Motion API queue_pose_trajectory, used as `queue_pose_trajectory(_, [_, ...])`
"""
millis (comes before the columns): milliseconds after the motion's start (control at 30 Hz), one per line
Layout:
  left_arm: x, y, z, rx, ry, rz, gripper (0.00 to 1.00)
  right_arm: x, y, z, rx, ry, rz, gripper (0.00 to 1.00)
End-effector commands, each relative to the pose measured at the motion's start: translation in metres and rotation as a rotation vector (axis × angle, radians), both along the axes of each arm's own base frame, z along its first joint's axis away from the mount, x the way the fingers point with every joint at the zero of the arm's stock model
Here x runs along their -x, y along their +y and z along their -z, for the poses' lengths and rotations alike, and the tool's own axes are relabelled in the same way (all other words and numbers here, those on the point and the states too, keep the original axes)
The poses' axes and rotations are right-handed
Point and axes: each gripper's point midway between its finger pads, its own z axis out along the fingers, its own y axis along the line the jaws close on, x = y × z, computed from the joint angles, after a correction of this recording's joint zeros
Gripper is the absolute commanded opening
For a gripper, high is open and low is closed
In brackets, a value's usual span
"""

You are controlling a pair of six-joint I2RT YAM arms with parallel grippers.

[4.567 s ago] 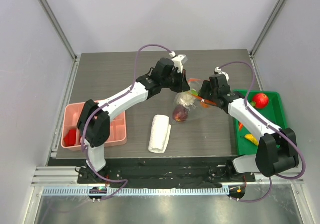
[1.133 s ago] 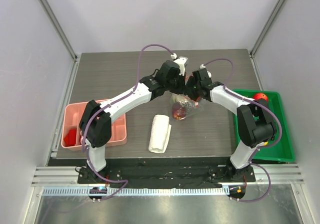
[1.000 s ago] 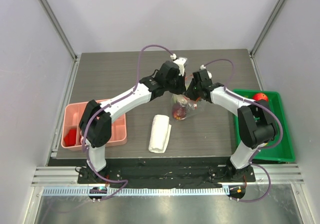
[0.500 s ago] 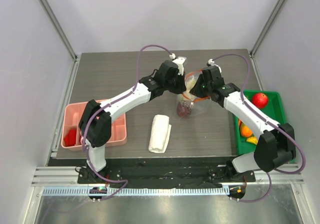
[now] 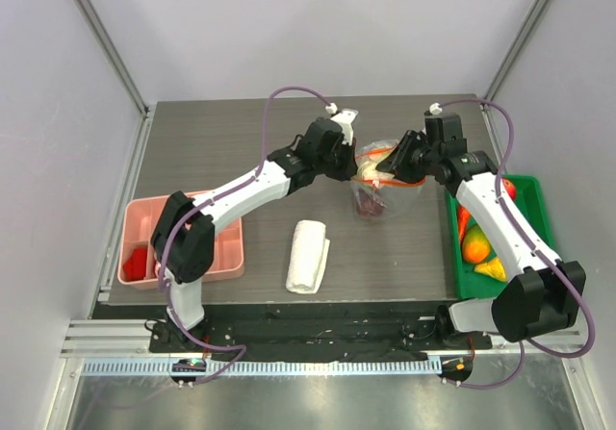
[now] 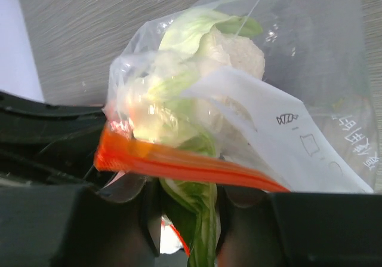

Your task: Open the zip-top bag and remove the fake food

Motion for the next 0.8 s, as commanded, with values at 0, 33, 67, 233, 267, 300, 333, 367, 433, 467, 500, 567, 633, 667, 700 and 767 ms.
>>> queue_pose_trajectory(0, [-0.014,0.011,-0.005,-0.03,-0.036,-0.037,0.0,0.024,0.044,-0.084,-0.253,-0.151,-0.215,0.01])
queue_pose_trajectory(33, [-0.016,0.011,-0.007,-0.029,-0.037,-0.039,0.0,0.025,0.044,-0.085,-0.257,-0.153,-0.217,0.01])
queue_pose_trajectory(67, [-0.018,0.012,-0.008,-0.029,-0.041,-0.044,0.0,0.026,0.044,-0.088,-0.257,-0.162,-0.221,0.01])
queue_pose_trajectory(233, [-0.024,0.016,-0.007,-0.051,-0.049,-0.051,0.0,0.039,0.049,-0.099,-0.293,-0.187,-0.275,0.01])
queue_pose_trajectory(267, [-0.021,0.014,-0.007,-0.044,-0.039,-0.039,0.0,0.037,0.046,-0.098,-0.276,-0.197,-0.26,0.01])
queue_pose_trajectory(300, [-0.017,0.011,-0.014,-0.012,-0.036,-0.02,0.0,0.036,0.043,-0.097,-0.258,-0.207,-0.25,0.01])
queue_pose_trajectory(333, [-0.009,0.002,-0.018,0.042,-0.014,0.02,0.0,0.036,0.04,-0.09,-0.221,-0.203,-0.251,0.01])
queue_pose_trajectory(367, [-0.004,-0.002,-0.026,0.08,-0.007,0.037,0.0,0.03,0.033,-0.083,-0.174,-0.195,-0.211,0.01])
queue_pose_trajectory(433, [0.008,-0.009,-0.045,0.123,-0.028,0.053,0.0,0.027,0.026,-0.064,-0.115,-0.136,-0.165,0.01])
queue_pose_trajectory(467, [0.01,-0.011,-0.05,0.108,-0.058,0.042,0.0,0.023,0.021,-0.057,-0.098,-0.121,-0.116,0.01])
queue_pose_trajectory(500, [0.015,-0.015,-0.053,0.095,-0.081,0.052,0.0,0.023,0.018,-0.051,-0.104,-0.095,-0.081,0.01])
queue_pose_trajectory(567, [0.028,-0.025,-0.056,0.074,-0.123,0.057,0.0,0.016,0.02,-0.055,-0.168,-0.087,-0.002,0.01])
queue_pose_trajectory(633, [0.034,-0.028,-0.054,0.09,-0.126,0.047,0.0,0.007,0.018,-0.059,-0.193,-0.093,0.052,0.01])
queue_pose_trajectory(667, [0.04,-0.033,-0.052,0.112,-0.107,0.043,0.0,0.0,0.016,-0.057,-0.2,-0.071,0.101,0.01])
queue_pose_trajectory(700, [0.042,-0.035,-0.045,0.125,-0.104,0.043,0.0,-0.008,0.01,-0.061,-0.183,-0.091,0.145,0.01])
queue_pose_trajectory(767, [0.049,-0.04,-0.042,0.14,-0.092,0.043,0.0,-0.021,0.006,-0.051,-0.158,-0.067,0.193,0.01])
